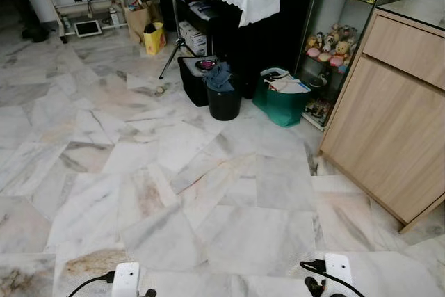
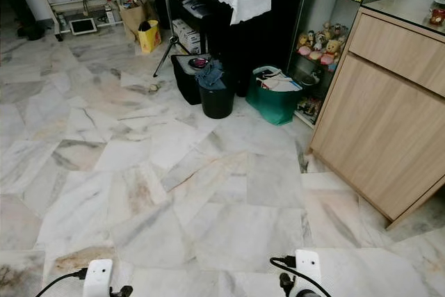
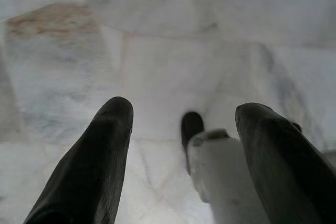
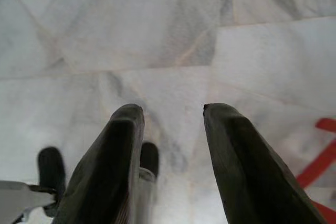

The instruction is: Hang keys on a hook

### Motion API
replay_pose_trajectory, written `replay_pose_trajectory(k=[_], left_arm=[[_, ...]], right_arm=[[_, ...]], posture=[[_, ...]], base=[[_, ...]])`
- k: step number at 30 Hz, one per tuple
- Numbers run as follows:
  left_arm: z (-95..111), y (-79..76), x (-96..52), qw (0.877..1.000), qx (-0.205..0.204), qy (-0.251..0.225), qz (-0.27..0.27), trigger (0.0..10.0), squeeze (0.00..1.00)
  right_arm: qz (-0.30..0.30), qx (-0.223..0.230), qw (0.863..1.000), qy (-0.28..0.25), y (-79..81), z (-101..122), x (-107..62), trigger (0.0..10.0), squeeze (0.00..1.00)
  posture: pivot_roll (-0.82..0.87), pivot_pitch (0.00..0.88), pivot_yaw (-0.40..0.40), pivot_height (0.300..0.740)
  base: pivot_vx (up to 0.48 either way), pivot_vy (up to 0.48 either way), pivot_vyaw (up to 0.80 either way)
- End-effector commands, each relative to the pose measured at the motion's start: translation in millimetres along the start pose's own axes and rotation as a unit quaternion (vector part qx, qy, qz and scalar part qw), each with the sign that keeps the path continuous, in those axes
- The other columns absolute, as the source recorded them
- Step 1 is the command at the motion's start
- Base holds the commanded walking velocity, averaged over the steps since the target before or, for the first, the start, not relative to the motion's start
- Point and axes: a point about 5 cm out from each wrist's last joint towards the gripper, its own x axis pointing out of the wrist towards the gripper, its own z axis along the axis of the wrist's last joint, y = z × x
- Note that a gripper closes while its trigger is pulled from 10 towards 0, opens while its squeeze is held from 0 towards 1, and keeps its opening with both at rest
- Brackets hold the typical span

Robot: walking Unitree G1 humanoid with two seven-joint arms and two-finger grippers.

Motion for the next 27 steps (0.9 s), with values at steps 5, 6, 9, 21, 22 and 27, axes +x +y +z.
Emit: replay_pose_trajectory(k=[5, 6, 9, 21, 22, 27], left_arm=[[-8, -0.1, -1.8, 1.0, 0.009, 0.012, 0.003, 10.0, 0.0], [-8, 0.7, -1.8, 1.0, 0.007, 0.012, 0.004, 10.0, 0.0], [-9, 4.4, -2.3, 1.0, 0.01, 0.013, 0.007, 10.0, 0.0], [-11, 12.6, -3.8, 1.0, 0.003, 0.017, 0.015, 10.0, 0.0], [-11, 13.0, -3.9, 1.0, 0.003, 0.016, 0.015, 10.0, 0.0], [-10, 15.2, -3.7, 1.0, 0.011, 0.019, 0.011, 10.0, 0.0]], right_arm=[[0.001, -0.004, 1.0, 0.011, 6.3, -9, -0.5, 10.0, 0.0], [0.004, -0.001, 1.0, 0.012, 12.0, -10, 0.0, 10.0, 0.0], [0.014, 0.005, 1.0, 0.023, 21.3, -15, 0.1, 10.0, 0.0], [0.003, 0.002, 1.0, 0.03, 22.7, -12, 1.5, 10.0, 0.0], [0.002, 0.001, 1.0, 0.029, 22.8, -11, 1.6, 10.0, 0.0], [0.001, 0.007, 1.0, 0.028, 24.2, -9, 2.3, 10.0, 0.0]], posture=[[0.03, 0.0, -0.046, 0.723], [0.03, 0.0, -0.046, 0.723], [0.03, 0.0, -0.033, 0.723], [0.02, 0.0, -0.012, 0.723], [0.02, 0.0, -0.012, 0.723], [0.02, 0.0, -0.009, 0.723]], base=[[0.0, 0.0, 0.0], [0.0, 0.0, 0.0], [0.0, 0.0, -0.27], [0.0, 0.0, -0.77], [0.0, 0.0, -0.76], [0.0, 0.0, -0.76]])
